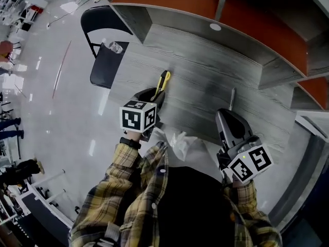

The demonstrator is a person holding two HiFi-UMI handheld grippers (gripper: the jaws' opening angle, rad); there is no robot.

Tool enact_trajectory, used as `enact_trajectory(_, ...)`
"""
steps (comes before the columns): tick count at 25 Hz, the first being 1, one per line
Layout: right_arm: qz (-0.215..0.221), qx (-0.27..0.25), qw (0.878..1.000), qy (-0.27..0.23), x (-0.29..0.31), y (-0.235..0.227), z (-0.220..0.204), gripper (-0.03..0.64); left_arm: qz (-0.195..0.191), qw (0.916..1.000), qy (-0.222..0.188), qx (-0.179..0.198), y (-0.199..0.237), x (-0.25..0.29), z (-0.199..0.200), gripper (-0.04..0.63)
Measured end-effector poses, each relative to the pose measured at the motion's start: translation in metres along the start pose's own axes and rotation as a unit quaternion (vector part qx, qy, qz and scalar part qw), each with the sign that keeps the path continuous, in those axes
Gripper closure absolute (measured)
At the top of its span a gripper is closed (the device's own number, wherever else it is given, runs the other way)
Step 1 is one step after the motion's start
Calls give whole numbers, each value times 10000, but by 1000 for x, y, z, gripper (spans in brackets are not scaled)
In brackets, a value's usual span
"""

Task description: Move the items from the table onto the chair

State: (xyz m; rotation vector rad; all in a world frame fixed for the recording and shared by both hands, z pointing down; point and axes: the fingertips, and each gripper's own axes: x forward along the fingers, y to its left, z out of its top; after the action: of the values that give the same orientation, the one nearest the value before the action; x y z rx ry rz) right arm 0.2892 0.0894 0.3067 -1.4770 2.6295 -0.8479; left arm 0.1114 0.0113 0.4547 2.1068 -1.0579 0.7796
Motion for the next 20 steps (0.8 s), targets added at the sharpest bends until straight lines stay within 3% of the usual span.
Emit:
enact_trajectory(3, 254, -98, 9994, 207, 29, 20, -4, 598, 106, 9991, -256, -307, 33, -27, 6, 479)
enact_trajectory(8, 464, -229, 9979, 387, 70, 57, -5, 598, 391, 9971, -428, -488, 92, -66, 10, 479)
enact_trajectory(15, 399, -213, 9977, 499, 149, 107, -21, 598, 678, 9939, -454, -743, 220, -102, 18, 479)
enact_trajectory(20, 246, -192, 9979, 571, 217, 148, -36, 598, 685, 9953, -240, -645, 308, -107, 27, 479)
